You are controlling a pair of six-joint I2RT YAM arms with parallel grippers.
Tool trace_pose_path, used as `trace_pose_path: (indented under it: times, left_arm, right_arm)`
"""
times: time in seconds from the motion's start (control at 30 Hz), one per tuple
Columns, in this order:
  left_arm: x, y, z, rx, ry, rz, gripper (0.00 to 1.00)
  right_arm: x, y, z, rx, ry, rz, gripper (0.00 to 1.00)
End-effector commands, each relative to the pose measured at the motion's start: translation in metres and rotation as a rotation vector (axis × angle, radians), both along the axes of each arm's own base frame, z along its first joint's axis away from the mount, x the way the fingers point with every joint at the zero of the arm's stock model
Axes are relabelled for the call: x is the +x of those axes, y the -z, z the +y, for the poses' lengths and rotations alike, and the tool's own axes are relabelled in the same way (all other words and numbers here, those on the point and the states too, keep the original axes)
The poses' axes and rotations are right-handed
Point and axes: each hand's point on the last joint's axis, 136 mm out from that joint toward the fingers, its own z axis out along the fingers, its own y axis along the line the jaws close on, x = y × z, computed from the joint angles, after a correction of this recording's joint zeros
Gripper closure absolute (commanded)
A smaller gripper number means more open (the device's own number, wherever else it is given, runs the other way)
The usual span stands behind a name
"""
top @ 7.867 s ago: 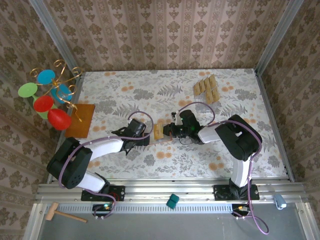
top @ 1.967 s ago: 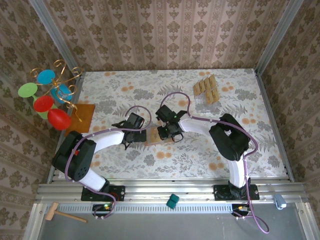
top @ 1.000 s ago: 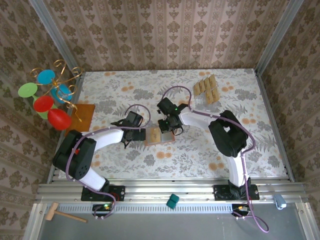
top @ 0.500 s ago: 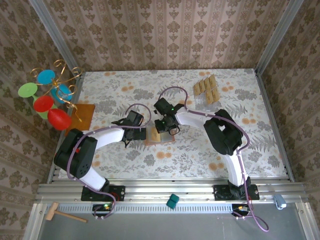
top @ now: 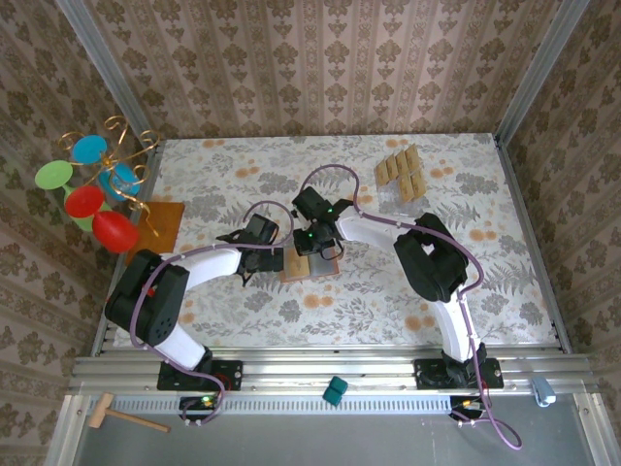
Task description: Put the credit cards into the card holder
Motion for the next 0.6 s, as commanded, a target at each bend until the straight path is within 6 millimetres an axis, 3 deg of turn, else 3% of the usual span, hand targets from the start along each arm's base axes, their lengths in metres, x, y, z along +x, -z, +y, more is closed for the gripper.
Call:
trace_pose_path:
  times: [0.0,0.27,0.57]
  left_arm:
    - [0.003,0.005,0.005,0.025,-0.001,0.009,0.00]
    - [-0.006,-0.002,0.011,0.014,-0.007,0.004,0.00]
    - [-0.017,0.007,0.016,0.017,-0.015,0.028,0.00]
  right_arm:
    - [-0.002,-0.016,-0.005,0.002,0.010,-0.018,0.89]
    - [-0.020,-0.008,-0.029,-0.032,0.025,-0.007,0.89]
    - [-0.033,0.005,-0.029,-0.028,0.022,0.027,0.90]
